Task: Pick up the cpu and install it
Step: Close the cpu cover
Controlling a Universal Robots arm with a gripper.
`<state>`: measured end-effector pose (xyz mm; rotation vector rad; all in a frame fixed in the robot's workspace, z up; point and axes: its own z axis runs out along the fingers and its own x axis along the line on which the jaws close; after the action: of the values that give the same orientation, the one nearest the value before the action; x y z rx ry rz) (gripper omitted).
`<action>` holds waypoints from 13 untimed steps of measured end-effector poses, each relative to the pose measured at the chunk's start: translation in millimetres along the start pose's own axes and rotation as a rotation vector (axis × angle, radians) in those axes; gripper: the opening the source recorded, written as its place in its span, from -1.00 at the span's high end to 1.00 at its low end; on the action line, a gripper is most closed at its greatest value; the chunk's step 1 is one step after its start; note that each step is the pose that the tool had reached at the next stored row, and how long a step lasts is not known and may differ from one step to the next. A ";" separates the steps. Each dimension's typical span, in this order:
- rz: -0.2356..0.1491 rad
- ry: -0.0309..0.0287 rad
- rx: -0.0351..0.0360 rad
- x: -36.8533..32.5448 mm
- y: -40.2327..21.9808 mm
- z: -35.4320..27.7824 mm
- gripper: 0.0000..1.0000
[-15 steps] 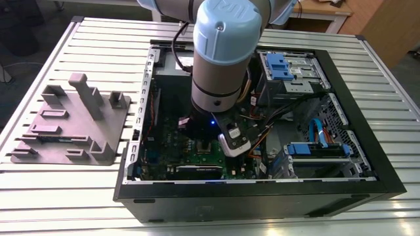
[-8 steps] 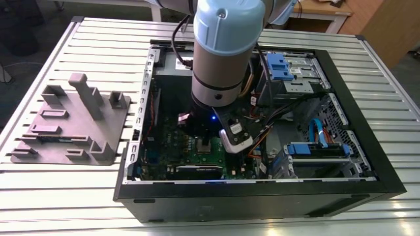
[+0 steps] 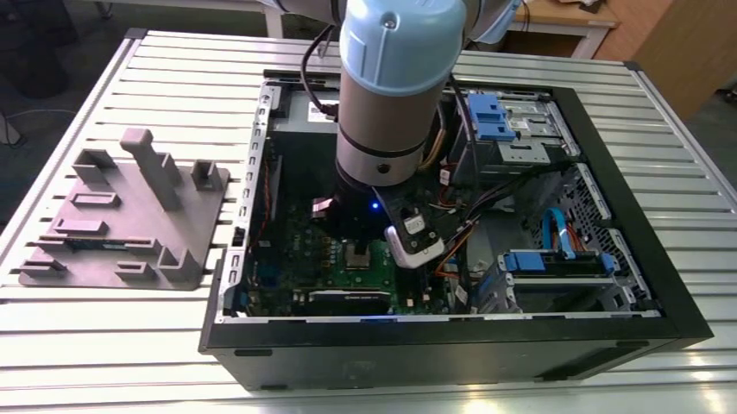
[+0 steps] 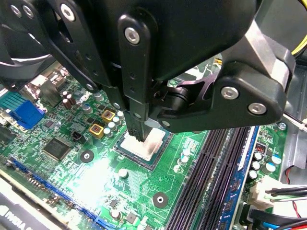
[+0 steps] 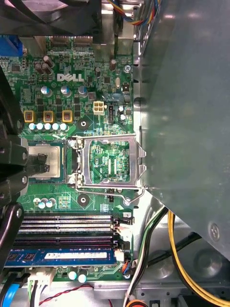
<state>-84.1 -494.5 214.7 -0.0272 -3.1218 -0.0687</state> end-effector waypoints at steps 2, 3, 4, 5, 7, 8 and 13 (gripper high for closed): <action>0.000 0.0000 0.0000 0.0 0.0 -0.1 0.80; 0.000 0.0000 0.0000 0.0 0.0 -0.1 0.80; 0.000 0.0000 0.0000 0.0 0.0 -0.1 0.80; 0.000 0.0001 0.0001 -0.3 0.0 -0.1 0.80; 0.000 0.0001 0.0001 -1.7 0.0 -0.2 0.80; 0.000 0.0000 0.0001 -2.9 0.1 -0.2 0.80; 0.000 0.0001 0.0000 -10.4 0.2 -0.1 0.80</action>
<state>-73.7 -494.5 214.6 -0.0270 -3.1217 -0.0687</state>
